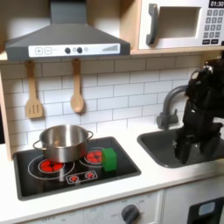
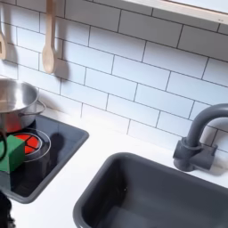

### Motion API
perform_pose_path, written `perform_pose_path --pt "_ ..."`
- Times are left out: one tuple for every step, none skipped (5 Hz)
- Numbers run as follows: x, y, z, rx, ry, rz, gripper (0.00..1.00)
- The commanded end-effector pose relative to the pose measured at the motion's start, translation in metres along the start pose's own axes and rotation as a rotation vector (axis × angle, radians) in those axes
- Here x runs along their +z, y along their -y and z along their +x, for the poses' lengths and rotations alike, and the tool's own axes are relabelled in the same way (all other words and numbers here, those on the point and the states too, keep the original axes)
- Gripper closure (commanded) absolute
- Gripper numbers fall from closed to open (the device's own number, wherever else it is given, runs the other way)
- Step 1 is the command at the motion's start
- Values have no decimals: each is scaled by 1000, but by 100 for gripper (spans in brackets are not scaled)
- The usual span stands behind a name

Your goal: Reach green block

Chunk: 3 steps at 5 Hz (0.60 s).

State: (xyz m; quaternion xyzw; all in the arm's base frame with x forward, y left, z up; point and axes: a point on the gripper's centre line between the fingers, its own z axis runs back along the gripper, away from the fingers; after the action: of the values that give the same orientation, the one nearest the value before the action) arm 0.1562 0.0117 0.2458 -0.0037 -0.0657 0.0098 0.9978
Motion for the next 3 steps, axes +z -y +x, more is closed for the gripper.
perform_pose_path --pt "-3 -19 24 -6 29 12 0" --pt "-6 -25 35 -16 29 24 0" --pt "-10 -32 49 -7 30 19 0"
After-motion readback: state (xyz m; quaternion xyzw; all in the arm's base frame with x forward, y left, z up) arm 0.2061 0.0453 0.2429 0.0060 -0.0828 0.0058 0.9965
